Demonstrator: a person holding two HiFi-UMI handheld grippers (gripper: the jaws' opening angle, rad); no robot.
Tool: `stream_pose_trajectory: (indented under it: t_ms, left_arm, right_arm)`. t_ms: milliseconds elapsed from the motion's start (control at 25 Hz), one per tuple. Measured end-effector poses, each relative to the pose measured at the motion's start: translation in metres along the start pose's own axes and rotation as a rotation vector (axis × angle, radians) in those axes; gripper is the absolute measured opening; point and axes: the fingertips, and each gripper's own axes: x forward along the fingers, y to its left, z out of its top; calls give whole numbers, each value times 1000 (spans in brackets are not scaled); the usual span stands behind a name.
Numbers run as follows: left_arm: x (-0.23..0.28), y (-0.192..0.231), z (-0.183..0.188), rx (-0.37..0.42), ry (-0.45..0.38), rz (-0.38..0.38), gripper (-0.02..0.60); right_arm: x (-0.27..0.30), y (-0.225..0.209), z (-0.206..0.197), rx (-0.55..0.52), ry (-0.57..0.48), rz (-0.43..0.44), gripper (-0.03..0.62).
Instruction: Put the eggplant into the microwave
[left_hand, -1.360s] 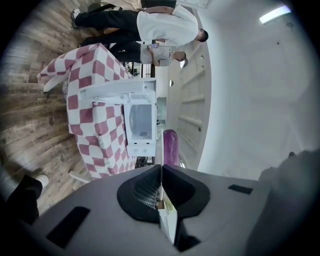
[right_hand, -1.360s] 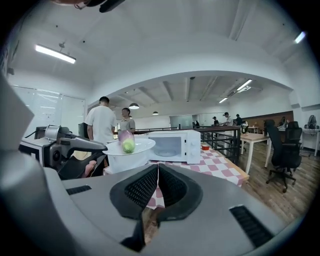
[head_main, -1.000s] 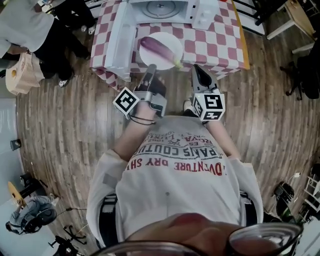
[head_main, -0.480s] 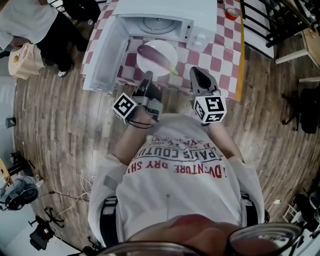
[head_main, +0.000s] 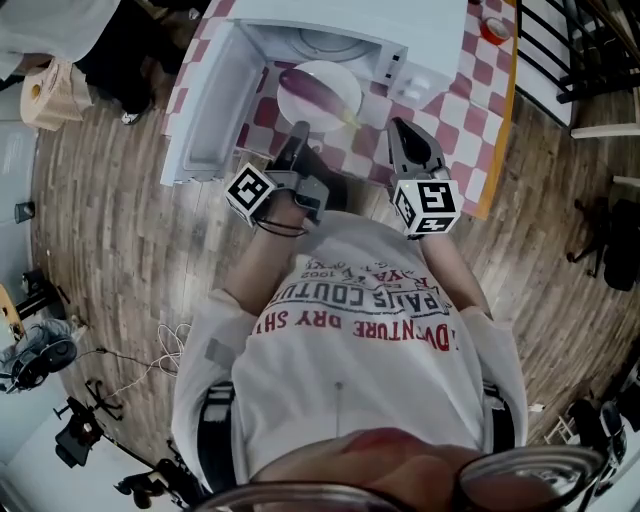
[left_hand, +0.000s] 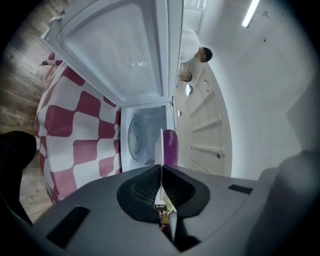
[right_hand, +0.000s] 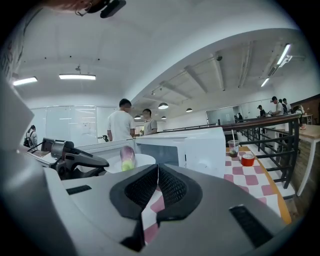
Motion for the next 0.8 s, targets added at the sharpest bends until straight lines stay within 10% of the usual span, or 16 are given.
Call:
stream_pose_trajectory:
  t_ms: [800]
  left_arm:
    - [132,58,72,27,6,88,31]
  right_arm:
    - [127,-28,-25,6,156,-73,28]
